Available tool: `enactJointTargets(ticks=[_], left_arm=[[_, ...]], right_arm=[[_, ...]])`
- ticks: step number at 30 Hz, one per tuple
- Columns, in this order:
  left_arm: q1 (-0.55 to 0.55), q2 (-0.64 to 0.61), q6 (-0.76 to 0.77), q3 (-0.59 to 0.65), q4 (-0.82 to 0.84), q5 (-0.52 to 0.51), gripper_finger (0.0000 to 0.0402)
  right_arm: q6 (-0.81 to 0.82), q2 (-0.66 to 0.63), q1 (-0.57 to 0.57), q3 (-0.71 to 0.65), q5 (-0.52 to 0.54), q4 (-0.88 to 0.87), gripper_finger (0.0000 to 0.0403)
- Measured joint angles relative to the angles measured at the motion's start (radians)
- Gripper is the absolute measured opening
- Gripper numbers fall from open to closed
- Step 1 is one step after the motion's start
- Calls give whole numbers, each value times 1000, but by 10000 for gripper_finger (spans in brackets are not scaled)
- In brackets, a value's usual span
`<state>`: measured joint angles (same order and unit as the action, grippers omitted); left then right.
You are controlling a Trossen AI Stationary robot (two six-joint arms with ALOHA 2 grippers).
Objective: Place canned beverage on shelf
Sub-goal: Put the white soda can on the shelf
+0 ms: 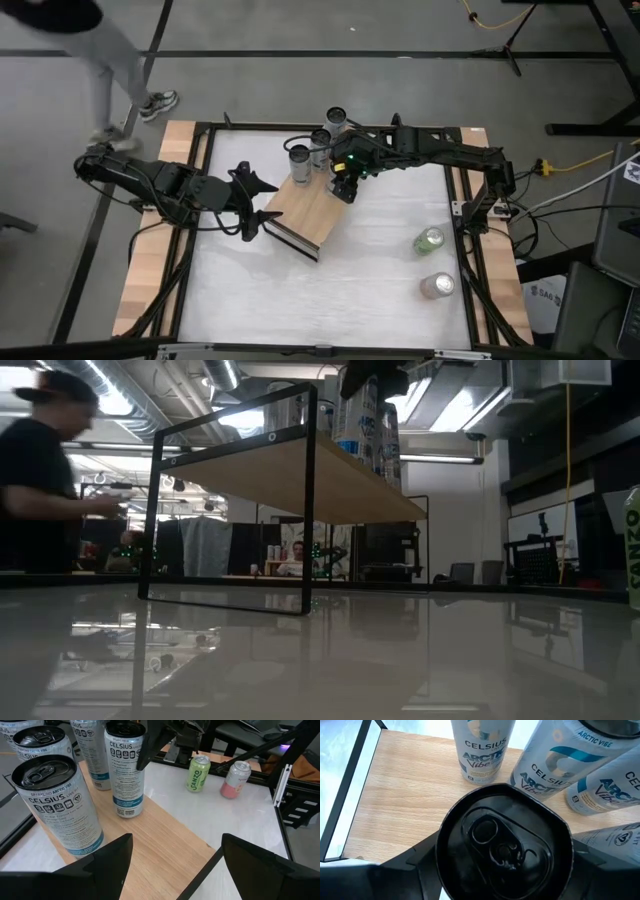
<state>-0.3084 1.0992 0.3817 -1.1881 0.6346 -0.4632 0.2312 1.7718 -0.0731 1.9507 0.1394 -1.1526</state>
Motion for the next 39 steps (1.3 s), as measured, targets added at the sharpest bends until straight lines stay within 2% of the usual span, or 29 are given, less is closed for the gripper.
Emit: enactJointTargets(ticks=[12, 26, 39], left_arm=[[0, 0, 0, 0, 0, 0, 299], [0, 0, 1, 0, 0, 0, 299], [0, 0, 1, 0, 0, 0, 299]], right_arm=[[-1, -1, 0, 0, 0, 0, 279], [-2, -5, 0, 2, 0, 3, 358], [-1, -8, 0, 2, -1, 1, 363]])
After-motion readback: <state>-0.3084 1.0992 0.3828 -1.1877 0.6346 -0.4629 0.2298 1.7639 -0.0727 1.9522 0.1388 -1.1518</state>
